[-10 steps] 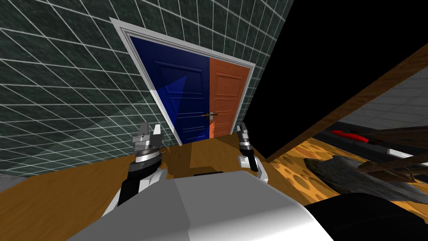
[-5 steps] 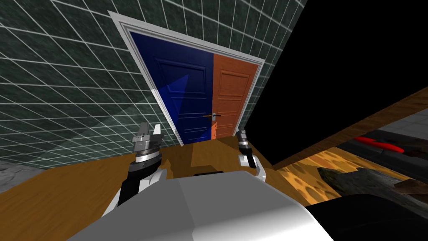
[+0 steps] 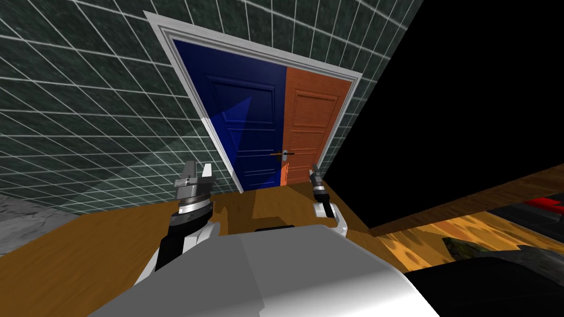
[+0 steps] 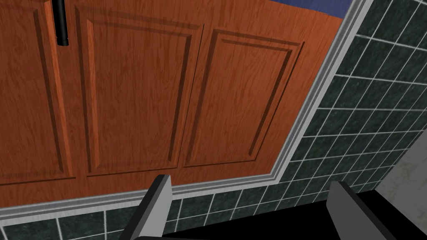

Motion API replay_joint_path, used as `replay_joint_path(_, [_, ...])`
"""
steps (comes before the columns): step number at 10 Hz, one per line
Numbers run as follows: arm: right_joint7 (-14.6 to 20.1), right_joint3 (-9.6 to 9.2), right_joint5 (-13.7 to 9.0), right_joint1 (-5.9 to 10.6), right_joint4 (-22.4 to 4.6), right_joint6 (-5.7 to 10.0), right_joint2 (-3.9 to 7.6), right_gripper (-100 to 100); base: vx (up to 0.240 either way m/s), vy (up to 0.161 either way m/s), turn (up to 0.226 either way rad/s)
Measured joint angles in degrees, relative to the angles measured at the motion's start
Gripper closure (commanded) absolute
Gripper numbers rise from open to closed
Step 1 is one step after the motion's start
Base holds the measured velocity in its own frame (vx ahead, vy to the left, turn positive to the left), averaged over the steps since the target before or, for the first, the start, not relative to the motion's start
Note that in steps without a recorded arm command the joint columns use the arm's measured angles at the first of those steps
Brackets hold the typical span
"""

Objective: Pull the door open

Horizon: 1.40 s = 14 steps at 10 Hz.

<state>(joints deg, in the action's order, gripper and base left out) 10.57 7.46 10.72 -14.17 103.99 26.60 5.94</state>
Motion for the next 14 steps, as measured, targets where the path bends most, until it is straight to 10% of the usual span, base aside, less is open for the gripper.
replay_joint_path(14, [7.4,3.04,4.4,7.31,-16.2,-3.67,1.18,-100,0.111,-0.017,0.089])
